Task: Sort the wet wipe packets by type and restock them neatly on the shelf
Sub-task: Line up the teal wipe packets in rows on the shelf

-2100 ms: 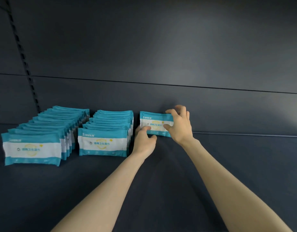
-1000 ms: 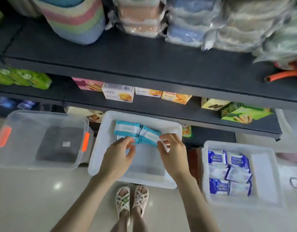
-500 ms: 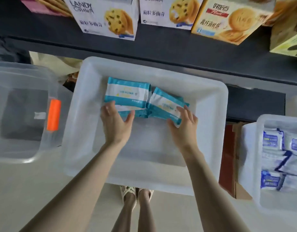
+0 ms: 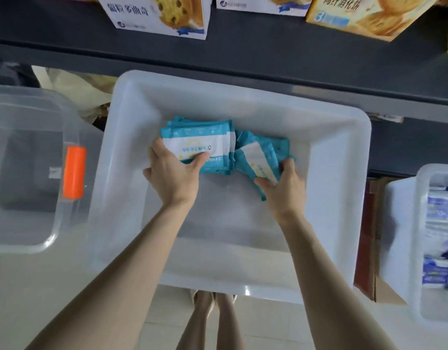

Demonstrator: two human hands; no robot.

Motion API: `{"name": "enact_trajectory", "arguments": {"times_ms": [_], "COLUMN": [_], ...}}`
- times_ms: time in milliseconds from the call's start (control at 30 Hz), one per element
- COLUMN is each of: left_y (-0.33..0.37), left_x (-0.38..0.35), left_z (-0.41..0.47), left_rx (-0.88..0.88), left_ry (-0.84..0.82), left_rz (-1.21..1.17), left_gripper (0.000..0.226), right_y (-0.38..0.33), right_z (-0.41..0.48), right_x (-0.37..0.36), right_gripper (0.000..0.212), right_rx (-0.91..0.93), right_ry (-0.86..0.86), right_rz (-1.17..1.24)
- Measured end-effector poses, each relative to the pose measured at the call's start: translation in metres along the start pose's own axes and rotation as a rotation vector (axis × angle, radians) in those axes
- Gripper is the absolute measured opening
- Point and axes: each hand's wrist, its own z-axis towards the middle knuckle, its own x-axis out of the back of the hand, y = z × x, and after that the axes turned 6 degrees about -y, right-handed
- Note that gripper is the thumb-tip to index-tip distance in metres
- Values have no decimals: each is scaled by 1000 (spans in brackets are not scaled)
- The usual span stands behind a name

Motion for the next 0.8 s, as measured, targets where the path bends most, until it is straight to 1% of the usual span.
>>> {"name": "enact_trajectory", "arguments": {"times_ms": [67,167,233,300,333,400,500,567,633,733,767,800], "left_y": [1,8,18,34,43,69,115,151,185,235,252,268], "left_x": [11,38,64,97,116,156,216,253,289,341,358,374], "left_z": [-10,-35,-57,-84,-98,-122,-153,-169,-183,-198,-201,-204], "left_rx": [36,139,217,241,232,190,87,38,-12,-135,-164,-205], "left_ry": [-28,-121,-203,-247,-253,-265,-280,-293,-330,-389,-397,-402], "left_rz": [-117,-345,-511,-627,-675,-763,-847,-897,-940,-1028,-1056,-1080], "left_gripper": [57,33,27,20,20,27,50,60,56,30,29,33], "right_y": [-4,-12,-21,-35,-43,-63,-97,-122,-148,-187,-200,-212], "right_z": [-14,-44,-71,-101,-117,-147,-188,-212,-235,-266,-274,-283], "right_x": [6,26,48,80,99,142,210,257,303,369,390,409], "right_gripper": [30,13,3,14,20,27,37,37,35,27,24,21], "right_rx": [-35,-92,-94,-60,-33,42,176,275,373,499,531,561], "right_ry": [-70,-173,-236,-292,-310,-318,-295,-262,-232,-186,-165,-143], "right_rz": [133,488,679,803,849,922,958,967,973,987,996,998]}}
